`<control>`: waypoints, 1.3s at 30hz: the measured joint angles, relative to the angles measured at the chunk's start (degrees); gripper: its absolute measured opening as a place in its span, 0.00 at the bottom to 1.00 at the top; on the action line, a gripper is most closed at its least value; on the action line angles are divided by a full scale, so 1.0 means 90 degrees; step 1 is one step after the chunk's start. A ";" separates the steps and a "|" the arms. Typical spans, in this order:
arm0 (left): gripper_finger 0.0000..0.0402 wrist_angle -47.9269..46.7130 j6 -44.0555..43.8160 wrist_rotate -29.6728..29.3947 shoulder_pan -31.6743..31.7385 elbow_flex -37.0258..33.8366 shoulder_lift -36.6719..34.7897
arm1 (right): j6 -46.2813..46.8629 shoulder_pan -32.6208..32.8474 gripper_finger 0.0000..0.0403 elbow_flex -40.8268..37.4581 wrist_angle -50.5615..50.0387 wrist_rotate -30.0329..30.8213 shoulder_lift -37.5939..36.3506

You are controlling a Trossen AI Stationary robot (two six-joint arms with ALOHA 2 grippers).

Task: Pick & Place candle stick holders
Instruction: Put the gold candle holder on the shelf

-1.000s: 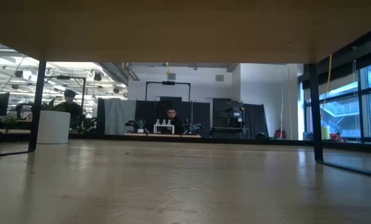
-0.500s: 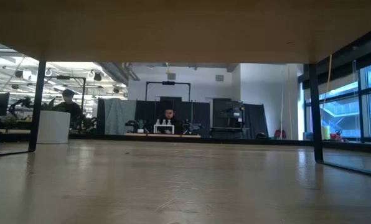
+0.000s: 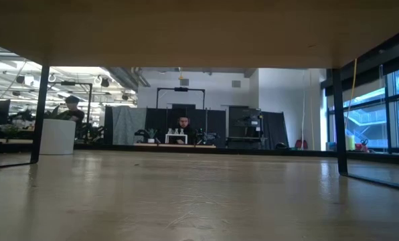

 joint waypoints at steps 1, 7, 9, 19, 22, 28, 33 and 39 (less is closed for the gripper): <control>0.49 0.0002 0.0579 -0.0448 -0.0148 0.0000 -0.0020 | 0.0159 -0.0036 0.04 0.0000 0.0156 0.0002 0.0000; 0.41 0.0341 0.3258 -0.2289 -0.0614 0.0080 0.0084 | 0.0922 -0.0255 0.04 0.0007 0.0628 0.0162 0.0025; 0.40 0.0541 0.4129 -0.2829 -0.0753 0.0072 0.0182 | 0.1012 -0.0274 0.04 0.0010 0.0725 0.0137 0.0082; 0.40 0.2243 0.7372 -0.4443 -0.1192 0.0073 0.0575 | 0.1110 -0.0294 0.04 0.0010 0.0845 0.0142 0.0620; 0.40 0.2212 0.7769 -0.4816 -0.1253 0.0073 0.0687 | 0.1109 -0.0296 0.04 0.0010 0.1178 0.0165 0.0787; 0.38 0.2217 0.8194 -0.4860 -0.1363 0.0073 0.0741 | 0.0984 -0.0296 0.04 0.0268 0.1244 0.0239 0.1004; 0.38 0.2254 0.8332 -0.4763 -0.1348 0.0073 0.0743 | 0.0879 -0.0296 0.04 0.0453 0.1226 0.0237 0.1102; 0.38 0.2275 0.8588 -0.4669 -0.1300 0.0073 0.0769 | 0.0829 -0.0267 0.04 0.0546 0.1222 0.0237 0.1312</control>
